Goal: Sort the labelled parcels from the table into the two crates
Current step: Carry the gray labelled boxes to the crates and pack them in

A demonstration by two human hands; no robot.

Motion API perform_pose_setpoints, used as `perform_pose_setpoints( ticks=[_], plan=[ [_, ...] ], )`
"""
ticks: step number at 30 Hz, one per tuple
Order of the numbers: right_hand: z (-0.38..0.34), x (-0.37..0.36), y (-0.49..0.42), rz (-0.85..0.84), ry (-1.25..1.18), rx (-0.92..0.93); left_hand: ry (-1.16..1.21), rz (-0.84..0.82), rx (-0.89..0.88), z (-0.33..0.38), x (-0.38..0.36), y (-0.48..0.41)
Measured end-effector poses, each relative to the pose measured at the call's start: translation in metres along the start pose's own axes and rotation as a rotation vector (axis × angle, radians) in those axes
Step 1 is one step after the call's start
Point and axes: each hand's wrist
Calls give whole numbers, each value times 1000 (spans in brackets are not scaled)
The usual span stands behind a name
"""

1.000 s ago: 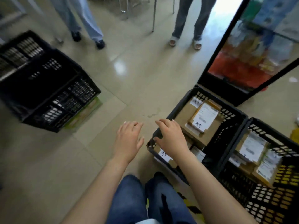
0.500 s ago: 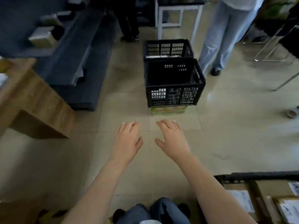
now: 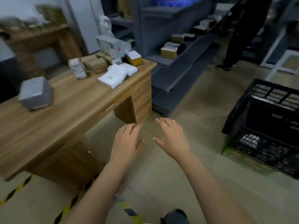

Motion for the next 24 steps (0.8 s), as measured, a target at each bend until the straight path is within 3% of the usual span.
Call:
perform_pose_setpoints(
  ticks=[11,24],
  plan=[
    [-90,-56,-177,-108,-76,388,-90,186,422,-128,48,-55],
    [-180,-109,-340,-238,-159,635,-176,337,703,-251,75,-116]
  ],
)
Point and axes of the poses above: each hand's wrist, its own y-axis away from the middle knuckle, its own x-axis out of the back of the hand, z = x × y, and after that the axes turned 5 degrees about y, right-handed
